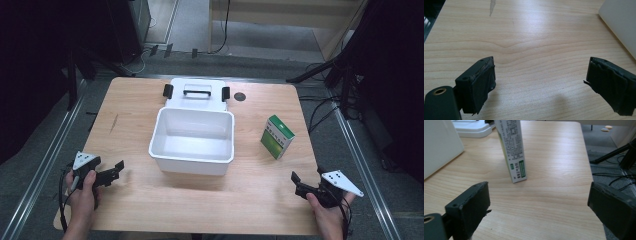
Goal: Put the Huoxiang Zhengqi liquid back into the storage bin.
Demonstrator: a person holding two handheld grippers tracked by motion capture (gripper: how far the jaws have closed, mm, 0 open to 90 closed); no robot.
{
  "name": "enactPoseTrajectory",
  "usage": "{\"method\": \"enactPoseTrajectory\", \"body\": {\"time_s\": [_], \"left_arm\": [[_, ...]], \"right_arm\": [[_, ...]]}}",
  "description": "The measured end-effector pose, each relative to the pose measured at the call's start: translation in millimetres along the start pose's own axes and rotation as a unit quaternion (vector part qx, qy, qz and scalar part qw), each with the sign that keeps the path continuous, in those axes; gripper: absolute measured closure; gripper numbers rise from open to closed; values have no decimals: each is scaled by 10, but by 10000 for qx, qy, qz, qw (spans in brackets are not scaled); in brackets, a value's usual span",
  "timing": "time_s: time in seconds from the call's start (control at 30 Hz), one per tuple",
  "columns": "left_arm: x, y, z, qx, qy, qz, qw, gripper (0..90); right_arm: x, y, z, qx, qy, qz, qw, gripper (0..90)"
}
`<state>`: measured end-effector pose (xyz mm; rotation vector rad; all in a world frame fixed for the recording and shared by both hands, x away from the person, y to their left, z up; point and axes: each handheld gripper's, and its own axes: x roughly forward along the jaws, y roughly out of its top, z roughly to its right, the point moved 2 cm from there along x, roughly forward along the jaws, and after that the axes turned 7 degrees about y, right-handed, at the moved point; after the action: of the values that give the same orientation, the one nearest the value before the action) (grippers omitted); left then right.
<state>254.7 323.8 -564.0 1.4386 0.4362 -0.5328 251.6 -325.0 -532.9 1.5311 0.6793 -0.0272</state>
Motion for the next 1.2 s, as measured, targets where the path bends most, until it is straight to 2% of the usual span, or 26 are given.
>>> {"method": "enactPoseTrajectory", "body": {"time_s": [0.17, 0.27, 0.33, 0.37, 0.4, 0.5, 0.57, 0.63, 0.77, 0.9, 0.93, 0.97, 1.07, 1.2], "left_arm": [[0, -2, -2, -29, -16, 20, 10000, 92], [0, -1, -3, -28, -33, 13, 10000, 92], [1, -1, -3, -26, -25, -3, 10000, 92], [1, -1, -3, -26, -25, -3, 10000, 92], [1, -1, -4, -33, -33, 9, 10000, 92], [0, -2, -7, -56, -39, 8, 10000, 92], [1, -1, -6, -56, -36, 6, 10000, 92], [1, -1, -7, -47, -35, 8, 10000, 92], [2, -1, -7, -49, -33, 2, 10000, 92], [3, -1, -7, -63, -32, 0, 10000, 92], [3, -1, -8, -63, -37, -2, 10000, 92], [3, -1, -8, -63, -37, -2, 10000, 92], [3, -1, -8, -63, -35, -3, 10000, 92], [1, 0, -10, -63, -51, -15, 10000, 93]], "right_arm": [[59, 67, -25, -88, 166, -378, 9991, 52], [93, 147, -33, -91, 312, -664, 9973, 52], [106, 217, -45, -163, 290, -833, 9960, 65], [106, 217, -45, -163, 290, -833, 9960, 65], [120, 298, -60, -225, 344, -1031, 9938, 75], [146, 392, -73, -328, 322, -1393, 9892, 98], [163, 457, -86, -439, 379, -1676, 9842, 113], [179, 521, -97, -593, 271, -1873, 9801, 126], [238, 629, -101, -700, 238, -2322, 9698, 129], [309, 714, -118, -836, 250, -2839, 9549, 130], [328, 747, -126, -835, 251, -2969, 9509, 131], [341, 767, -129, -817, 259, -3040, 9488, 134], [389, 842, -144, -631, 330, -3373, 9387, 136], [448, 938, -191, -721, 340, -3769, 9228, 136]]}}
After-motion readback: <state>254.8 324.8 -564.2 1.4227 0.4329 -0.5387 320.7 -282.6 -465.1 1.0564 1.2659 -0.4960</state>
